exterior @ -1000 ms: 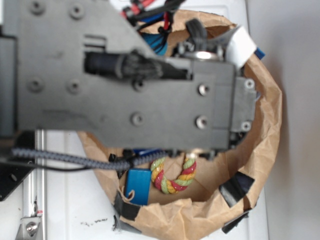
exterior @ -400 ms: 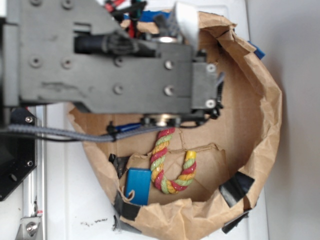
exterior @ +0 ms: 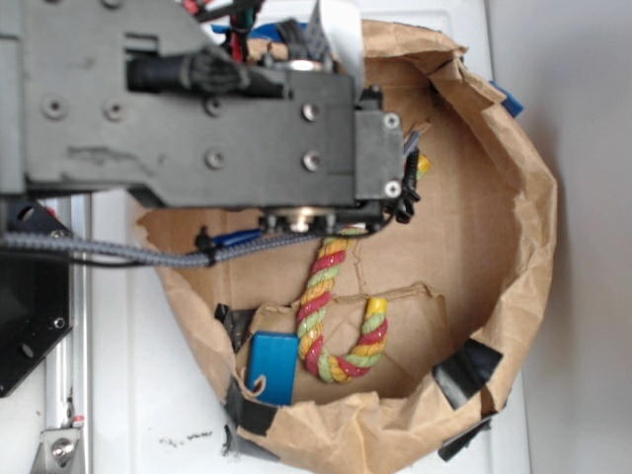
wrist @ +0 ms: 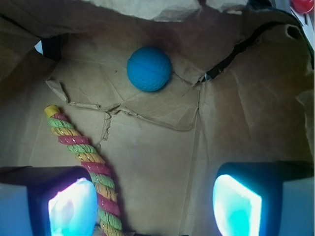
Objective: Grab the blue ball.
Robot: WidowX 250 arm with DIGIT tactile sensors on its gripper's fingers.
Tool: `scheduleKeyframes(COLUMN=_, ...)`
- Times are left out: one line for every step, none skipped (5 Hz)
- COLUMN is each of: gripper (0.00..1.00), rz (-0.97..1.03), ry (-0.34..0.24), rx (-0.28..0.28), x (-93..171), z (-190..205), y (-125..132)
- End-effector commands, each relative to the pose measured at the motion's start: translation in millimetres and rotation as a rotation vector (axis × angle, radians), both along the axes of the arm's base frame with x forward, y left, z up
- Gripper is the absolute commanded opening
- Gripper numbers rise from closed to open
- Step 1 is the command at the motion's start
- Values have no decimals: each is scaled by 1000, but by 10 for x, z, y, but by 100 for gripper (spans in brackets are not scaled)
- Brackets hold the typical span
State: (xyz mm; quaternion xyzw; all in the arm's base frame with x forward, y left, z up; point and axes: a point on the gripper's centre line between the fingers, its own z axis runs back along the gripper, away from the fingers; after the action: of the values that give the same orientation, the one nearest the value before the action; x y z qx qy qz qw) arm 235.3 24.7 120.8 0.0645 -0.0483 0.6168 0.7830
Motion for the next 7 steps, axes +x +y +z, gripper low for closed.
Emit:
scheduleKeyframes(gripper=100, rz=16, ry=-42, rx=3, x=75, z=121, y=81)
scheduleKeyframes(gripper=100, rz=16, ry=-42, rx=3, x=75, z=121, y=81)
scheduleKeyframes(gripper=100, rz=42, ry=-42, rx=42, x=185, z=-71, y=71)
scheduleKeyframes(gripper=100, rz=74, ry=-60, rx=69, x=184, z=-139, y=11)
scheduleKeyframes(gripper=100, rz=82, ry=-62, rx=58, x=103, z=-113, y=-3)
scheduleKeyframes(gripper=100, rz=93, ry=-45, rx=62, x=101, z=-158, y=-6)
scheduleKeyframes(gripper=100, rz=113, ry=-48, rx=30, x=81, z=6, y=-129)
